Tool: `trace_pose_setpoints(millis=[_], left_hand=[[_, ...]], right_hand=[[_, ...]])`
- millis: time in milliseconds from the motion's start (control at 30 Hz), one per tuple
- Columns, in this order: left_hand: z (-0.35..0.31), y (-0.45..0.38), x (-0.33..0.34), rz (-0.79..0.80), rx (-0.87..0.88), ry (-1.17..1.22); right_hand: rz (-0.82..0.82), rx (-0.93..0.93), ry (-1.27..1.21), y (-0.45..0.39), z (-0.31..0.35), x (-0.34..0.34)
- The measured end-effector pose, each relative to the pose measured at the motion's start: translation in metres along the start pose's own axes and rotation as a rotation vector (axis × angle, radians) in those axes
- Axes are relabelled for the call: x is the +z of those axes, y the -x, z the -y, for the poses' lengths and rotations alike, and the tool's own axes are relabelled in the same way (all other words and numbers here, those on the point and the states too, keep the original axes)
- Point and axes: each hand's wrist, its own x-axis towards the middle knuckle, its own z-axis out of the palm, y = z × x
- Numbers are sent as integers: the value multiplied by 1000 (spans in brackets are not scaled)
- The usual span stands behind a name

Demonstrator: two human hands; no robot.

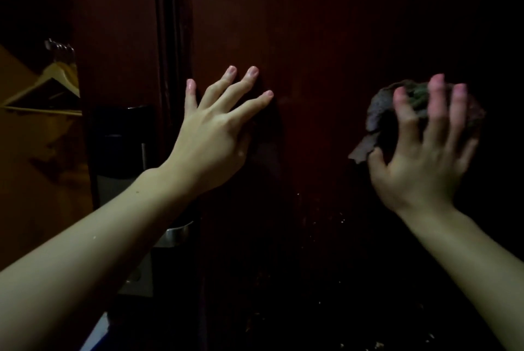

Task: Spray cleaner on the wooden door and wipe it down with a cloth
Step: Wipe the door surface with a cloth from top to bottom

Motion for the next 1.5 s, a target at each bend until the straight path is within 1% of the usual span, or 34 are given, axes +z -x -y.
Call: trace_pose_setpoints(millis=[67,100,133,200,267,333,400,467,533,600,633,700,733,767,833,900,933,967,1000,1067,1133,1167,1200,1233,1300,1333,1367,1400,1433,1500], left_hand=[[1,2,-2,-28,-52,130],[1,3,-4,-35,-76,193],[1,3,-6,-40,-95,237],[1,3,-9,-47,-111,258],[0,3,-7,-45,-102,220],[-1,5,-3,-45,-75,142],[-1,9,3,-54,-52,58],[-1,9,4,-54,-51,25],[-1,8,3,-53,-59,26],[-3,7,4,-46,-79,41],[-5,7,5,-48,-95,43],[-14,8,11,-75,-128,6],[-20,8,15,-96,-144,-31],[-27,8,20,-121,-169,-67],[-41,9,29,-160,-242,-114],[-52,8,37,-192,-296,-132],[-56,7,40,-210,-319,-131],[-59,7,42,-224,-341,-124],[-62,6,44,-227,-357,-118],[-66,7,48,-215,-361,-126],[-72,10,52,-219,-335,-133],[-76,11,54,-223,-327,-125],[-80,11,56,-222,-320,-116],[-85,12,58,-221,-311,-113],[-93,15,61,-222,-290,-118],[-98,16,64,-222,-272,-122],[-103,17,66,-220,-251,-124],[-109,19,70,-217,-228,-125],[-114,21,74,-213,-205,-127],[-125,25,81,-210,-173,-139]], right_hand=[[-17,91,-30,4,21,2],[-21,73,-35,6,39,4],[-17,2,-30,10,59,7],[6,-217,-14,21,105,16],[28,-415,-10,34,147,25],[51,-554,-35,47,173,31],[59,-631,-45,54,173,34],[53,-658,-25,57,145,32],[3,-585,-33,58,100,29],[-31,-412,-9,62,57,24],[-24,-317,6,64,48,21],[-16,-185,12,68,61,18],[-8,-183,-3,70,77,20],[7,-237,-16,73,93,22],[26,-406,-35,79,109,24],[8,-510,-59,79,87,26],[-7,-514,-56,78,65,26],[-12,-475,-43,78,40,25],[-19,-391,-15,76,12,22],[-30,-151,48,69,-40,18],[-29,79,54,64,-63,12],[-41,141,46,63,-59,11],[-56,143,30,64,-51,12],[-67,74,10,66,-39,13],[-68,-189,8,74,-17,20],[-58,-299,17,77,-12,21],[-51,-369,25,78,-14,22],[-58,-394,33,75,-22,22],[-68,-375,38,71,-34,22],[-77,-224,47,62,-66,18]])
